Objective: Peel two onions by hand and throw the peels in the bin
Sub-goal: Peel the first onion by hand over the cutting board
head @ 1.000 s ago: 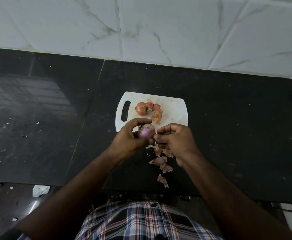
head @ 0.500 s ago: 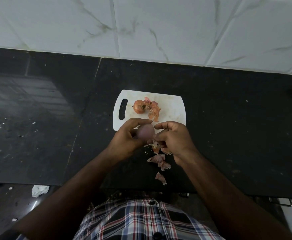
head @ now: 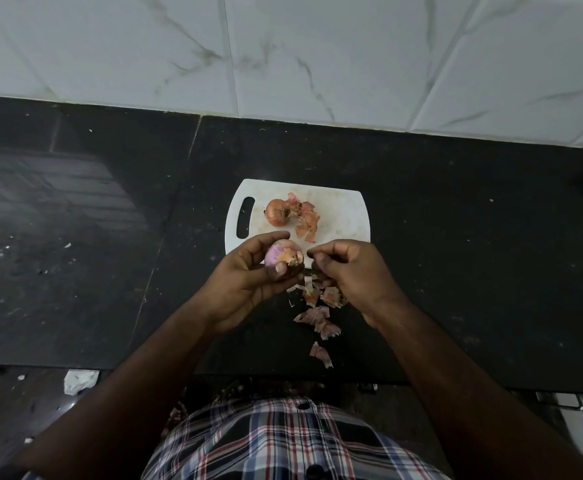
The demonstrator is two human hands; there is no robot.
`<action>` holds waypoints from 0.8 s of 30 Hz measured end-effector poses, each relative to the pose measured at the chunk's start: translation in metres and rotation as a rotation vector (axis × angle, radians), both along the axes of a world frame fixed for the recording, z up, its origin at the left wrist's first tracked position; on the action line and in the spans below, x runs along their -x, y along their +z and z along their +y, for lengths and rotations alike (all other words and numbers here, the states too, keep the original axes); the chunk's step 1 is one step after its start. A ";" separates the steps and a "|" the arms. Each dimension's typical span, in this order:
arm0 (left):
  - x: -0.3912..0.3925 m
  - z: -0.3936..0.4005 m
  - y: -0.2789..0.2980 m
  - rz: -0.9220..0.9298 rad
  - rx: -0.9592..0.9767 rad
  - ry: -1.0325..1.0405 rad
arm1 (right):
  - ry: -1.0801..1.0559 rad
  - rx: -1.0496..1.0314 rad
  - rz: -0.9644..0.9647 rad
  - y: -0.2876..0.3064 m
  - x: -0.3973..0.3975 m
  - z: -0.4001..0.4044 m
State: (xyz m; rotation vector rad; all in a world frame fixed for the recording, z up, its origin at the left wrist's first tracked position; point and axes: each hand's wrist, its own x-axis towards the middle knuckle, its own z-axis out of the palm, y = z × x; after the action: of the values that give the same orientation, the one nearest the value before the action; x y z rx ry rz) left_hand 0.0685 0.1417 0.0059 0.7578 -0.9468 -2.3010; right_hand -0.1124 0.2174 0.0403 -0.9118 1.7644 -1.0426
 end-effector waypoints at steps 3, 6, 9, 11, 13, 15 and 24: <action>0.000 0.000 -0.002 -0.016 0.001 -0.002 | 0.077 0.119 0.022 0.003 -0.004 0.000; 0.000 0.001 -0.002 -0.019 0.010 0.000 | 0.023 0.088 -0.042 0.006 -0.010 -0.003; -0.001 0.001 0.000 -0.032 0.017 -0.003 | -0.088 0.007 -0.312 0.008 -0.015 -0.004; -0.002 0.001 0.001 -0.023 0.017 -0.017 | -0.124 -0.043 -0.433 0.008 -0.015 -0.003; -0.003 0.001 0.001 -0.011 0.016 -0.033 | -0.146 -0.076 -0.496 0.007 -0.015 -0.003; -0.003 0.001 0.000 -0.007 0.019 -0.040 | -0.157 -0.096 -0.515 0.007 -0.016 -0.004; -0.004 -0.001 0.004 -0.047 0.048 -0.036 | -0.117 -0.072 -0.402 0.008 -0.014 -0.005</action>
State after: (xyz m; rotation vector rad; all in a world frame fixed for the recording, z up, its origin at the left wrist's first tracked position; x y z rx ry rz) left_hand 0.0727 0.1408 0.0096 0.7831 -1.0414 -2.2918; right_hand -0.0983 0.2128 0.0483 -0.5139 1.5175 -1.1391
